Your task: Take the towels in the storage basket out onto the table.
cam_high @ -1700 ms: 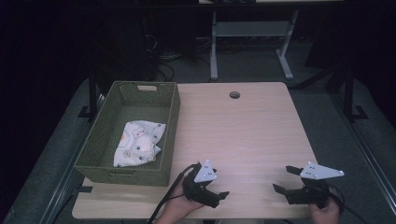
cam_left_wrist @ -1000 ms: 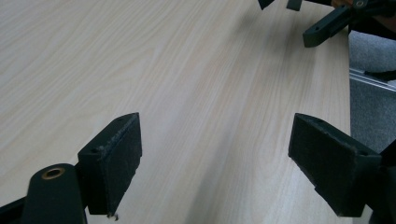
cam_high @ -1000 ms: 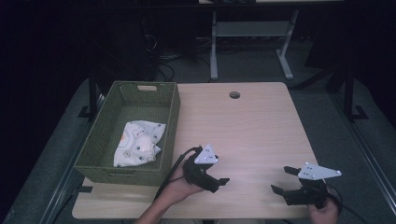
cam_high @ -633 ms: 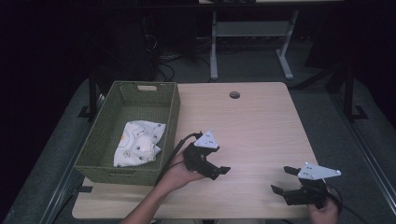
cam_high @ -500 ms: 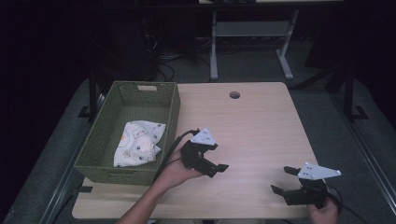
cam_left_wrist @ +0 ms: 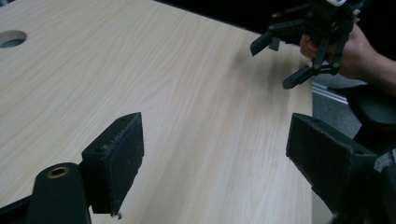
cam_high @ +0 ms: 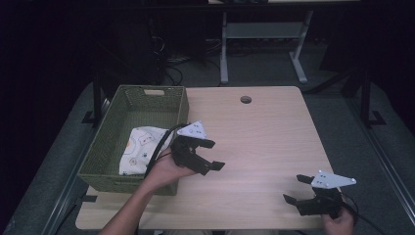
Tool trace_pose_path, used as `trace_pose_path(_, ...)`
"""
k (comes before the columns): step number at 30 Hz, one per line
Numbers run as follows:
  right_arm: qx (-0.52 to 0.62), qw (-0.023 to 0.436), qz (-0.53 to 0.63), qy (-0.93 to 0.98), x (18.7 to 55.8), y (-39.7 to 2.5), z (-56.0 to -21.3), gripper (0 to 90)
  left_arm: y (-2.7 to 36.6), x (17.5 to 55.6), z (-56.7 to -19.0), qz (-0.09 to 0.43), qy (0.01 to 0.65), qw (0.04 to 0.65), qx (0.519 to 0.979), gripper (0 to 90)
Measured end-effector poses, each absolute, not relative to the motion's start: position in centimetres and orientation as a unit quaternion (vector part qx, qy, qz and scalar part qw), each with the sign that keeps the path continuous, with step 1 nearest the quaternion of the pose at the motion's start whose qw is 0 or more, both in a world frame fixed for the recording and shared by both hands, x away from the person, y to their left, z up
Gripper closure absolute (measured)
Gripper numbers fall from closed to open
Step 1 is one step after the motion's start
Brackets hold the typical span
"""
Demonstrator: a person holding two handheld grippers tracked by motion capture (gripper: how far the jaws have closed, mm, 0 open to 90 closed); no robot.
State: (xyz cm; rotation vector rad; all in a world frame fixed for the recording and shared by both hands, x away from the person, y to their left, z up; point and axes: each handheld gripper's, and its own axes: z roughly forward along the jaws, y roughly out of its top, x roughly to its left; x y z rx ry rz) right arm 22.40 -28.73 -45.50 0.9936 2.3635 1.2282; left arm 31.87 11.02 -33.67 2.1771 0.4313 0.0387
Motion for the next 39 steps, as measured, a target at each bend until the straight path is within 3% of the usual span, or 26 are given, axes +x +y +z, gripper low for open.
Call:
trace_pose_path(17,0.345,0.148,0.426,0.823,22.4,-28.7,-45.5,14.0,15.9,34.0,-31.7,0.014,0.193,0.436,0.879,19.0)
trace_pose_path(39,0.339,0.145,0.433,0.823,22.3,-28.6,-45.4,14.0,22.4,36.2,-32.6,0.055,0.272,0.401,0.873,20.4)
